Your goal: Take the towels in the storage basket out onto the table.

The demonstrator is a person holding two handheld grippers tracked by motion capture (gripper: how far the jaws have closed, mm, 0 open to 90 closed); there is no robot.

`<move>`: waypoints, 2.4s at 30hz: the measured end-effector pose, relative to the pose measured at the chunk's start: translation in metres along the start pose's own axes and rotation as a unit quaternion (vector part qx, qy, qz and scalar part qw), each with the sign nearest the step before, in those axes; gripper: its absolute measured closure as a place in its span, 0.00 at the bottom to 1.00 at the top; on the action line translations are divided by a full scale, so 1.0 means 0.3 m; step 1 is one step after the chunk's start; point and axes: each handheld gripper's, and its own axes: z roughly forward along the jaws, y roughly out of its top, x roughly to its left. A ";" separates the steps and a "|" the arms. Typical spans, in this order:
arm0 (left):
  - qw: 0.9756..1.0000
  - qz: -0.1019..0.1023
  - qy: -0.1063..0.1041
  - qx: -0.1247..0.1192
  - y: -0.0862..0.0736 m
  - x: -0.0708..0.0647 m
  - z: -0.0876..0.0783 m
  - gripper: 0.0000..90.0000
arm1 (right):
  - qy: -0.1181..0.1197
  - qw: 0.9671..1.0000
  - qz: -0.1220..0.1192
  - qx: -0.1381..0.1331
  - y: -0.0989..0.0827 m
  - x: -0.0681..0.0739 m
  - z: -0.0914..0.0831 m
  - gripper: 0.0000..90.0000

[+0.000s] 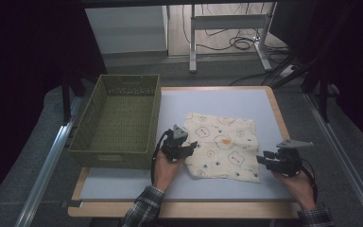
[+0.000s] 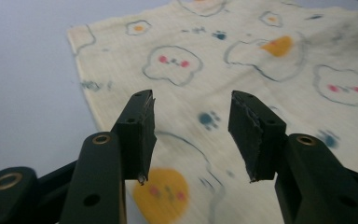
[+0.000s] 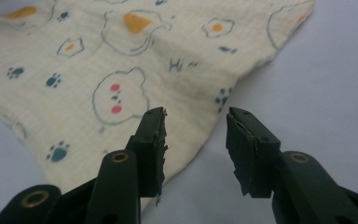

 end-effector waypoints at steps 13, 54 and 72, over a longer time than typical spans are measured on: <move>1.000 0.003 -0.013 0.028 -0.140 -0.065 -0.086 0.57 | 0.022 0.999 -0.023 0.004 -0.092 0.109 -0.002 0.62; 0.996 0.036 -0.031 0.069 -0.010 -0.078 -0.062 0.68 | 0.019 0.999 -0.042 -0.014 -0.126 0.134 0.025 0.63; 0.998 0.028 0.000 0.058 -0.081 -0.059 -0.009 0.67 | 0.025 0.999 -0.038 -0.018 -0.128 0.129 0.025 0.62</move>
